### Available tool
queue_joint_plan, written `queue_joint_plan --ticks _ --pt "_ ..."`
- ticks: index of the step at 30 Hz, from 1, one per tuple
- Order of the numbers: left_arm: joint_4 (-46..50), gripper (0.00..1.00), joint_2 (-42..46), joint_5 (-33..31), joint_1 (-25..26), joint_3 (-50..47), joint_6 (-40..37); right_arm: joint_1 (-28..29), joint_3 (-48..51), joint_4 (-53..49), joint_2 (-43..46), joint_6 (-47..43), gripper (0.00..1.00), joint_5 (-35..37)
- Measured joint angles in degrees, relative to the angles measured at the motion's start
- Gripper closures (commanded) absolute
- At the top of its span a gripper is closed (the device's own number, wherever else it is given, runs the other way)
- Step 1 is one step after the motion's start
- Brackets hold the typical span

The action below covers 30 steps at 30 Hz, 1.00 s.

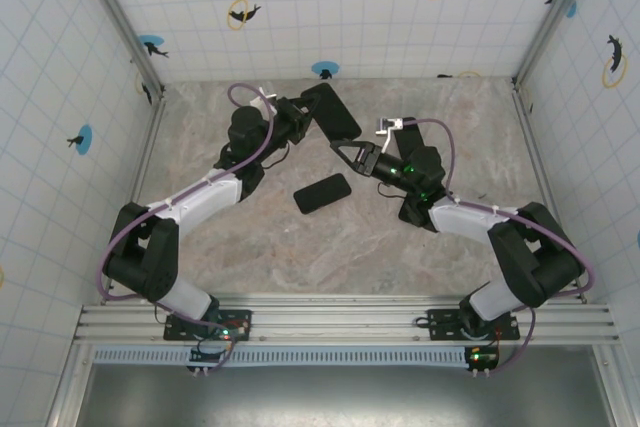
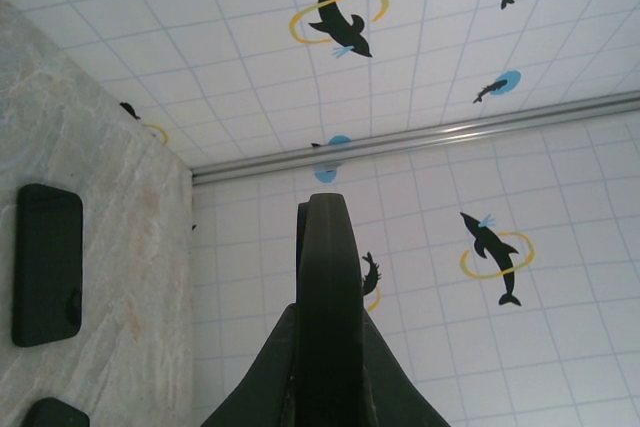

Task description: Take the phone out of the phone case

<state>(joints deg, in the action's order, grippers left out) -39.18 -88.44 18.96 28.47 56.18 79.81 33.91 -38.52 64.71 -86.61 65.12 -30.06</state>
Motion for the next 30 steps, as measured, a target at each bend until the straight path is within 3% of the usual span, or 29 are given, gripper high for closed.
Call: queue_joint_plan --ticks 10,22,27,30 --pt "-1.4 0.97 0.0 0.3 0.0 0.0 0.8 -0.1 -0.4 0.0 -0.1 -1.2 0.88 -1.8" --pt "0.4 0.99 0.0 1.3 -0.3 0.0 3.9 -0.5 -0.9 -11.0 1.2 -19.2 0.90 -3.0" --pt "1.6 1.00 0.0 1.3 -0.2 0.0 4.2 -1.3 -0.9 -12.0 1.4 -21.1 0.87 -4.3" --pt "2.1 0.99 0.1 1.3 -0.1 0.0 3.7 -1.7 -0.9 -12.1 1.7 -21.0 0.78 -5.3"
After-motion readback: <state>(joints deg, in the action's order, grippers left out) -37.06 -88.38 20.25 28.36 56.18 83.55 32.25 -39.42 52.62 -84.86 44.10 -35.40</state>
